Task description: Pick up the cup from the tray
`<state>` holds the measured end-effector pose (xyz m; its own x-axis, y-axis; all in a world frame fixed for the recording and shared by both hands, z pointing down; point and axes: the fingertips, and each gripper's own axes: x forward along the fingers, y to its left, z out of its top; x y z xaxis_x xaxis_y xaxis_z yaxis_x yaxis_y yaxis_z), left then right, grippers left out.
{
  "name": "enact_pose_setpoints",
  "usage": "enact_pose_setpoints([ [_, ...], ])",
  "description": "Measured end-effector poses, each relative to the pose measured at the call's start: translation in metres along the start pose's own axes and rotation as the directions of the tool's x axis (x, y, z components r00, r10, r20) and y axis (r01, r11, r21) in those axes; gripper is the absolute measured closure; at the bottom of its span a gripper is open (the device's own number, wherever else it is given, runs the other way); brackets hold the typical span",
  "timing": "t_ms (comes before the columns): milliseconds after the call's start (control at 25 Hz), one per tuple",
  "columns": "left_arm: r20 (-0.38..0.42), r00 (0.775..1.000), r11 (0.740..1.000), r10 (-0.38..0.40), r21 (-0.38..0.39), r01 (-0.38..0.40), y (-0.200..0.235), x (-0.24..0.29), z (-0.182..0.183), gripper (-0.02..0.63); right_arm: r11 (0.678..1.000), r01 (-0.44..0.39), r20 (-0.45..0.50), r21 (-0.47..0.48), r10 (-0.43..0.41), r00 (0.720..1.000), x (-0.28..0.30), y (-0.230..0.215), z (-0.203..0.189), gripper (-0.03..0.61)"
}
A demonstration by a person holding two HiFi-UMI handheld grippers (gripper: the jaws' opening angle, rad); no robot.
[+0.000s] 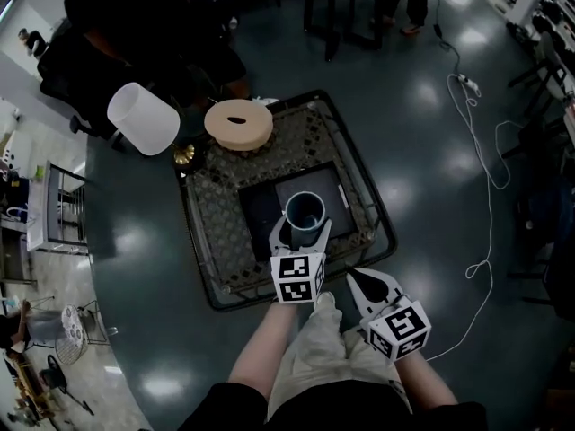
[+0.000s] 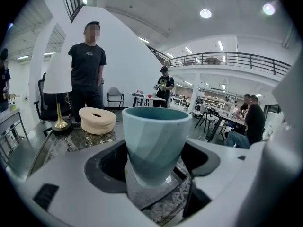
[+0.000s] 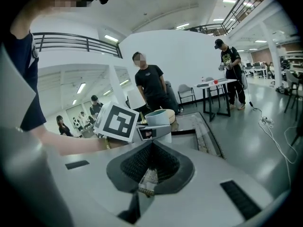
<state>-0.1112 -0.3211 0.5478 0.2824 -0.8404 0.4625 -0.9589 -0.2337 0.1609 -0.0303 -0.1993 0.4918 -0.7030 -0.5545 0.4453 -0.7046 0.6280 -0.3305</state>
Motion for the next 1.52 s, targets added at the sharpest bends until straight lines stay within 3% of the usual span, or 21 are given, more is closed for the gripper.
enact_pose_setpoints([
  [240, 0.016, 1.000, 1.000, 0.002, 0.026, -0.002, -0.010, -0.042, 0.007, 0.256, 0.999, -0.021, 0.003, -0.032, 0.021, 1.000, -0.006, 0.010, 0.001, 0.566],
  [640, 0.069, 0.998, 1.000, -0.014, -0.023, 0.015, -0.027, -0.112, 0.016, 0.256, 0.996, -0.044, 0.025, -0.072, 0.046, 0.999, -0.014, 0.026, 0.006, 0.566],
  [1000, 0.078, 0.996, 0.999, -0.041, -0.013, 0.042, -0.044, -0.169, 0.008, 0.256, 0.988, -0.086, 0.047, -0.126, 0.092, 0.995, -0.022, 0.046, 0.019, 0.566],
  [1520, 0.116, 0.993, 1.000, 0.011, -0.007, -0.010, -0.030, -0.191, 0.014, 0.256, 0.977, -0.103, 0.060, -0.186, 0.116, 0.991, -0.019, 0.057, 0.029, 0.566],
])
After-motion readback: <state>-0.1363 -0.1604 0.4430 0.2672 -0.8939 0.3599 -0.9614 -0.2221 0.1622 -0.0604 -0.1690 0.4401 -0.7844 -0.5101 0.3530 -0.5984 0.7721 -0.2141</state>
